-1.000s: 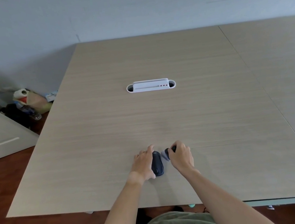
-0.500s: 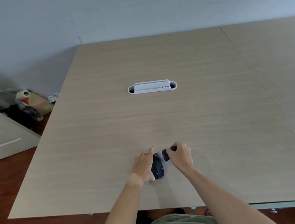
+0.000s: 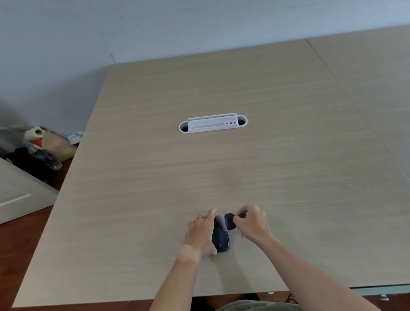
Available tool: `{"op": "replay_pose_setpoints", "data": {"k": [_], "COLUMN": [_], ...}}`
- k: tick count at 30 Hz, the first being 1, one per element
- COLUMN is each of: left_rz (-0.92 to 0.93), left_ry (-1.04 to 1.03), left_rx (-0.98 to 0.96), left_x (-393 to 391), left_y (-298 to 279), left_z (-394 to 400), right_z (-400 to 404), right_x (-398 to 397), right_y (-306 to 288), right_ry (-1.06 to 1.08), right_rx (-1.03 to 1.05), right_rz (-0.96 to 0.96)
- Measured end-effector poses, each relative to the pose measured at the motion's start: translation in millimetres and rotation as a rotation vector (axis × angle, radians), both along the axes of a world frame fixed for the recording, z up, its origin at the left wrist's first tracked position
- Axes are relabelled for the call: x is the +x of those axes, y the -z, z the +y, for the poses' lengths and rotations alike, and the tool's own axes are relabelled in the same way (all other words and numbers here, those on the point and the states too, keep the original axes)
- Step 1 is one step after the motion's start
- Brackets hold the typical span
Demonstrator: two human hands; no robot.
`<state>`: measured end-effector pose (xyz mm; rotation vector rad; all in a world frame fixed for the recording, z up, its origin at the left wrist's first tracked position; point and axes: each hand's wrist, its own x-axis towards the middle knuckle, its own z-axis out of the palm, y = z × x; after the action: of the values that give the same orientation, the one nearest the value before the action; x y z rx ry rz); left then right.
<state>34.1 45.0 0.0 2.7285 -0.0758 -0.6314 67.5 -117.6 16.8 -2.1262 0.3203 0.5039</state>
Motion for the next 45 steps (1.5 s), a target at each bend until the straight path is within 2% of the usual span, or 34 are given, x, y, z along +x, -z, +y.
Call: {"op": "replay_pose_setpoints", "data": {"k": [2, 6, 8, 12, 17, 21, 25, 28, 31, 35, 40, 45], "left_rz": [-0.01, -0.019, -0.019, -0.029, -0.05, -0.058, -0.075, -0.084, -0.085, -0.093, -0.126, -0.143], "left_ry": [0.006, 0.008, 0.006, 0.006, -0.003, -0.014, -0.003, 0.021, 0.031, 0.002, -0.006, -0.041], "left_rx": [0.003, -0.003, -0.001, 0.001, 0.005, 0.02, 0.067, 0.125, 0.131, 0.106, 0.105, 0.112], "left_x": [-1, 0, 0, -2, -4, -5, -6, -6, -6, -7, -11, -15], "left_y": [1, 0, 0, 1, 1, 1, -1, -2, -2, 2, 3, 5], "left_z": [0, 0, -1, 0, -2, -4, -8, -11, -11, -12, -15, -12], "right_z": [-1, 2, 5, 5, 5, -1, -3, -4, -6, -2, -2, 1], "right_x": [1, 5, 5, 1, -2, -10, -11, -12, -10, -8, -10, -12], "right_y": [0, -2, -2, -1, -5, -1, 0, 0, -2, -5, -9, -8], "right_ry": [0.026, 0.06, 0.023, 0.002, 0.037, -0.039, 0.027, -0.041, -0.014, -0.014, -0.046, -0.042], "right_rx": [-0.087, -0.019, -0.01, -0.134, -0.06, -0.192, -0.07, -0.126, -0.157, -0.026, -0.235, -0.028], "right_rz": [-0.02, -0.098, -0.083, -0.034, -0.078, -0.041, -0.107, -0.052, -0.072, -0.095, -0.082, -0.137]}}
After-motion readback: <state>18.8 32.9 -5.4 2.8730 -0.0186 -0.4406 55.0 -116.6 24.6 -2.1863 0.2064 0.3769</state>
